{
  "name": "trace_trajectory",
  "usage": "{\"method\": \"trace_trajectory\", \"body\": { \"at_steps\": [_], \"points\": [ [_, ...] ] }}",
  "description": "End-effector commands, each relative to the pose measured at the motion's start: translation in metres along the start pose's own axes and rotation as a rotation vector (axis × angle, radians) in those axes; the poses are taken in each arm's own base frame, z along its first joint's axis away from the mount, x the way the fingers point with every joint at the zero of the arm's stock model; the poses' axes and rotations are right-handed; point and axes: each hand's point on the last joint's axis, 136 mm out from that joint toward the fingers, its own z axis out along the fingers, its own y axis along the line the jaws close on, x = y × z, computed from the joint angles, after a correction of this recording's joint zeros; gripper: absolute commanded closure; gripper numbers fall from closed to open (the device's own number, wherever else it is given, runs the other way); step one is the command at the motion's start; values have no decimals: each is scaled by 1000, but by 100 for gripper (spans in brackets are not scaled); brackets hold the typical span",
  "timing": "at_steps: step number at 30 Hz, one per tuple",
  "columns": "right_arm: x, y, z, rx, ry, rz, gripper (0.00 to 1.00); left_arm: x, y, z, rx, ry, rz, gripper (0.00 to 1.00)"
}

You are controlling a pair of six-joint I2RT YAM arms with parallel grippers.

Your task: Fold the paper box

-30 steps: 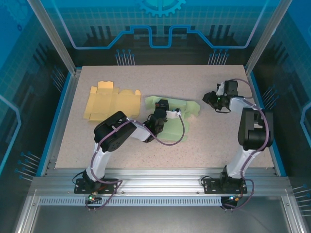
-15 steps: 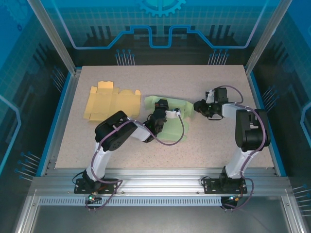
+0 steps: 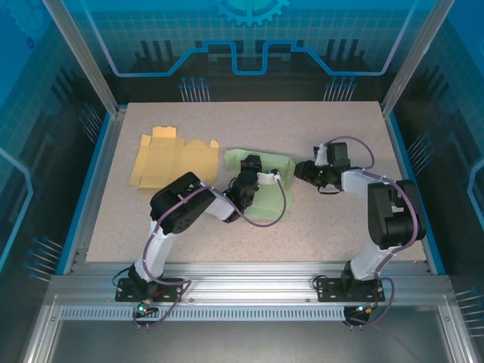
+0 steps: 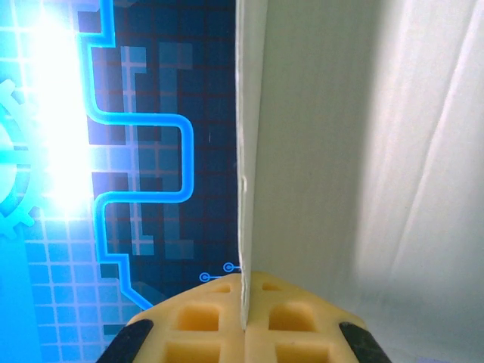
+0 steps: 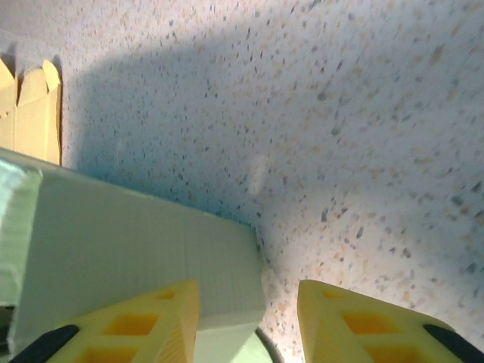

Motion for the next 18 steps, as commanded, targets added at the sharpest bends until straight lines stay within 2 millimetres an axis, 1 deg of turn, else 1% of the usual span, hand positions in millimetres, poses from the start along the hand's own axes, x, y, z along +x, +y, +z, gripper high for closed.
{"method": "trace_trajectory", "body": {
  "at_steps": [1, 8, 18],
  "points": [
    [8, 6, 0, 5, -9, -48, 58, 0, -15, -1, 24, -22, 21, 100],
    [19, 16, 8, 23, -10, -129, 53, -1, -16, -1, 26, -26, 29, 100],
    [8, 30, 18, 69, -85, -245, 51, -2, -20, -3, 45, -38, 40, 100]
  ]
}}
